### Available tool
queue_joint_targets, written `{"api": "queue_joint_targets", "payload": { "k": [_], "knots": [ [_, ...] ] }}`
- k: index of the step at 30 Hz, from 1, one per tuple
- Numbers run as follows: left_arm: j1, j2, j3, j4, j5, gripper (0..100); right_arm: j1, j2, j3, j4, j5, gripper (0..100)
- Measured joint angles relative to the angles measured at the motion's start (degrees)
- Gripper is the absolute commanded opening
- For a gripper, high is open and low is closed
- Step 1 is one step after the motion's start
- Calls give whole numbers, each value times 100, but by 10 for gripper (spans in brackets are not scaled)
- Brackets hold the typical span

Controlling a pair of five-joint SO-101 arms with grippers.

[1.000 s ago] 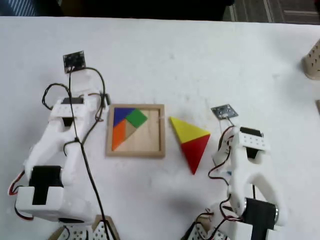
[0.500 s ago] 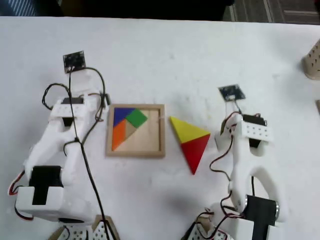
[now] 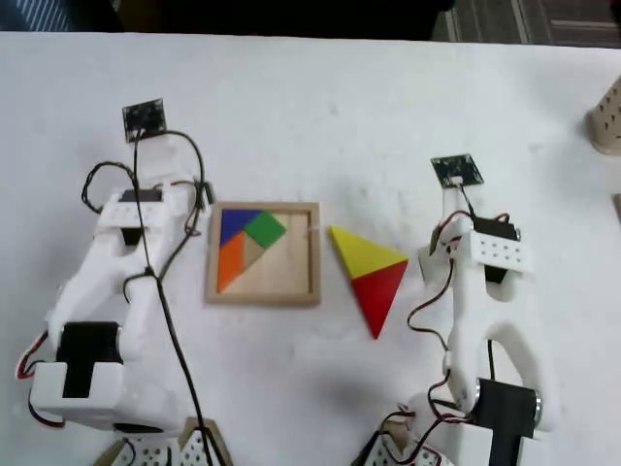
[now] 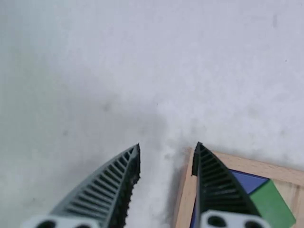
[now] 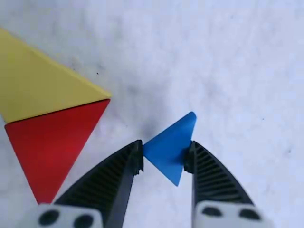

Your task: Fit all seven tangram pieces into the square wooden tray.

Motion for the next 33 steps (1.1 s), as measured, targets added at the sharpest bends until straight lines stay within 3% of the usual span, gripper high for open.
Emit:
{"api": "queue_joint_targets", "payload": {
  "k": [33],
  "knots": [
    [-466,0,0,0,0,195,141,0,378,-862,-229,130]
  ]
}}
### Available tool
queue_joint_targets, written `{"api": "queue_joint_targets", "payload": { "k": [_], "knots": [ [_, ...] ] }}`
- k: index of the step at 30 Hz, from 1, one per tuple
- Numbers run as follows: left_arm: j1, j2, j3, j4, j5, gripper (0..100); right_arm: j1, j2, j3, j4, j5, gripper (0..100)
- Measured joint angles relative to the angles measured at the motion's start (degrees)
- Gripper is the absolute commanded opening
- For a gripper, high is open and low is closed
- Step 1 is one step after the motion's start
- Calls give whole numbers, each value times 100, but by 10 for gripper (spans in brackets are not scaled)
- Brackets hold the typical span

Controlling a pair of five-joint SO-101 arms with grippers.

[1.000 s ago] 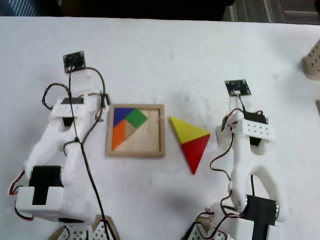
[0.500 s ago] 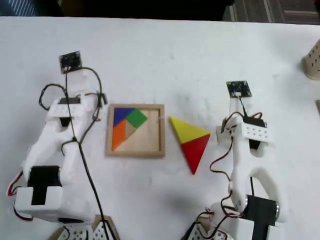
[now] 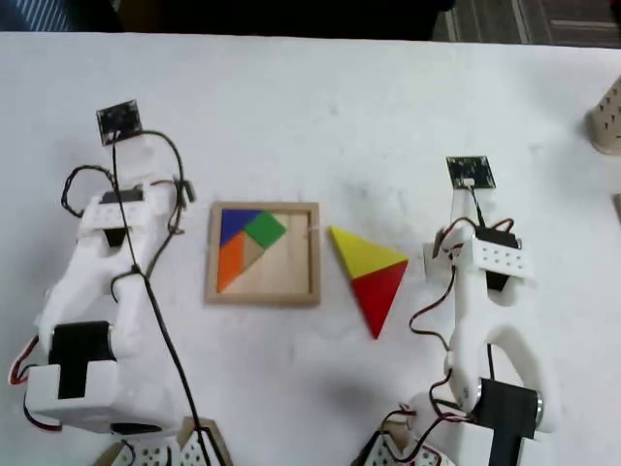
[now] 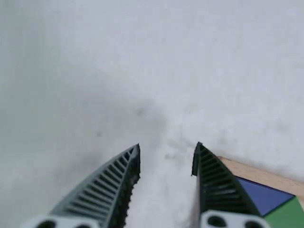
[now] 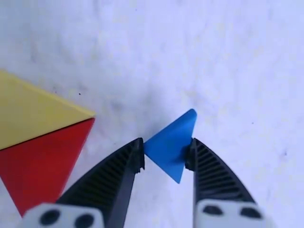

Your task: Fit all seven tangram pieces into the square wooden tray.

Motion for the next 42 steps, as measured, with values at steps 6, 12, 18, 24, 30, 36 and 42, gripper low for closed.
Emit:
{"api": "queue_joint_targets", "payload": {
  "k": [6,12,18,24,30,36,42],
  "knots": [
    [0,0,0,0,0,195,-132,0,0,0,-9,130],
    [0,0,0,0,0,195,-914,0,-422,448,-18,130],
    [0,0,0,0,0,195,-1864,0,-1116,818,255,127],
    [0,0,0,0,0,197,-2919,0,-1415,818,316,129],
    [0,0,0,0,0,198,-3719,0,-1442,818,2303,127],
    [0,0,0,0,0,197,-3815,70,-1451,510,3666,127],
    [0,0,0,0,0,197,-4229,1301,-2163,132,3727,128]
  ]
}}
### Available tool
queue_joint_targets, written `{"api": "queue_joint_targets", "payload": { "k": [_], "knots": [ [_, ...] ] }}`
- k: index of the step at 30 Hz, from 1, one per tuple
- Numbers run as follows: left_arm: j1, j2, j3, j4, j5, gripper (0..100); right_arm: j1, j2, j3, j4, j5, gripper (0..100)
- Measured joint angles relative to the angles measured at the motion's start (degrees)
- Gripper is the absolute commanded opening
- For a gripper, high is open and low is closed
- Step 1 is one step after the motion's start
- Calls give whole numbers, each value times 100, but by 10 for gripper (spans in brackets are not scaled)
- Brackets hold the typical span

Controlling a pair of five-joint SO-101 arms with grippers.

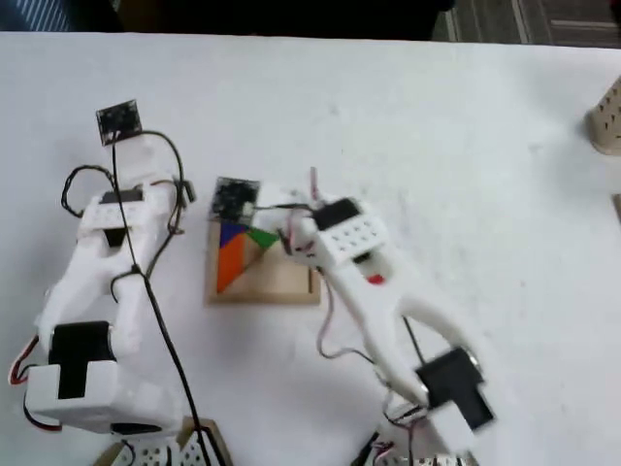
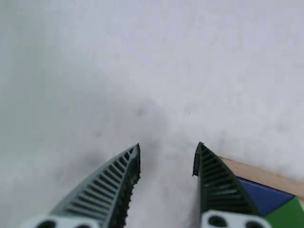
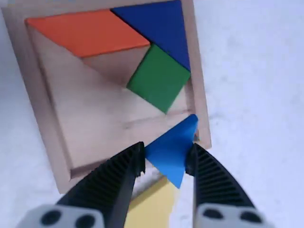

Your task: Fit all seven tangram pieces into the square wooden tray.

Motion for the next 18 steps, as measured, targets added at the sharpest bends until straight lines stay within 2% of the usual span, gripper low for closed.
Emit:
{"api": "queue_joint_targets", "payload": {
  "k": [6,11,13,18],
  "knots": [
    [0,0,0,0,0,198,-158,1521,-1538,457,9,142],
    [0,0,0,0,0,199,-149,2321,-2646,1248,0,262],
    [-18,0,0,0,0,199,-158,2453,-2963,1512,-88,279],
    [-18,0,0,0,-26,198,-141,2497,-3490,1969,-396,178]
  ]
}}
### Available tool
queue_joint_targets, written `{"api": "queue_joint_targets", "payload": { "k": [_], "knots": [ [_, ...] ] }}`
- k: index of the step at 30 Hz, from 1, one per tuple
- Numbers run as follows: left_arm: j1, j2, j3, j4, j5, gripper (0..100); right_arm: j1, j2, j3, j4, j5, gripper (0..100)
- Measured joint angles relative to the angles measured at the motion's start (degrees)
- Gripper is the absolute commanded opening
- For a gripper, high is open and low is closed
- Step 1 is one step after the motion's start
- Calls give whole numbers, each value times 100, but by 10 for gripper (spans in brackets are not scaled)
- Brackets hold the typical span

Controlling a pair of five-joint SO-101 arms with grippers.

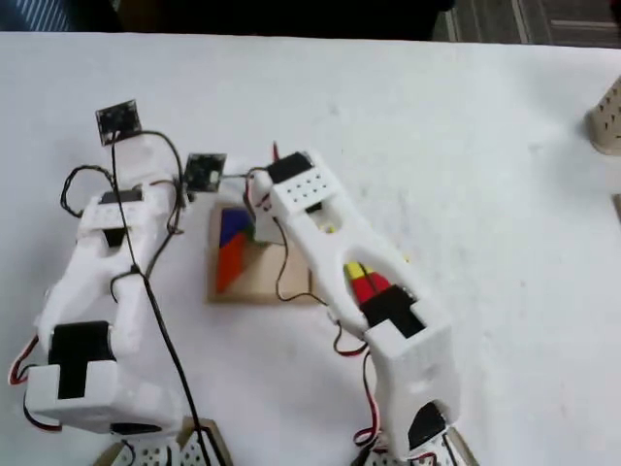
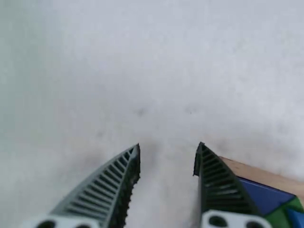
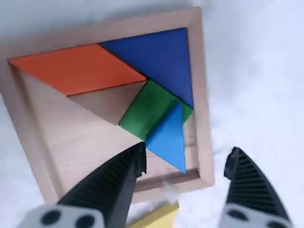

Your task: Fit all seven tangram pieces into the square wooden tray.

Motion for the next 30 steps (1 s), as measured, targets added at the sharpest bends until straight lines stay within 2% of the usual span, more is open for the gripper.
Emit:
{"api": "queue_joint_targets", "payload": {
  "k": [4,8,12,17,22,30],
  "knots": [
    [0,0,0,0,-9,196,273,-167,-273,519,-457,22],
    [0,0,0,0,-9,195,747,-826,-149,1029,-1213,15],
    [0,0,0,0,-9,174,1284,-1477,870,1108,-1996,19],
    [193,-9,-167,633,9,17,1881,-2655,2840,141,-2136,18],
    [730,-387,-220,1284,0,24,2505,-4009,4905,-958,-2189,18],
    [2040,-668,-44,1319,0,23,3763,-4993,6418,-1108,-2189,18]
  ]
}}
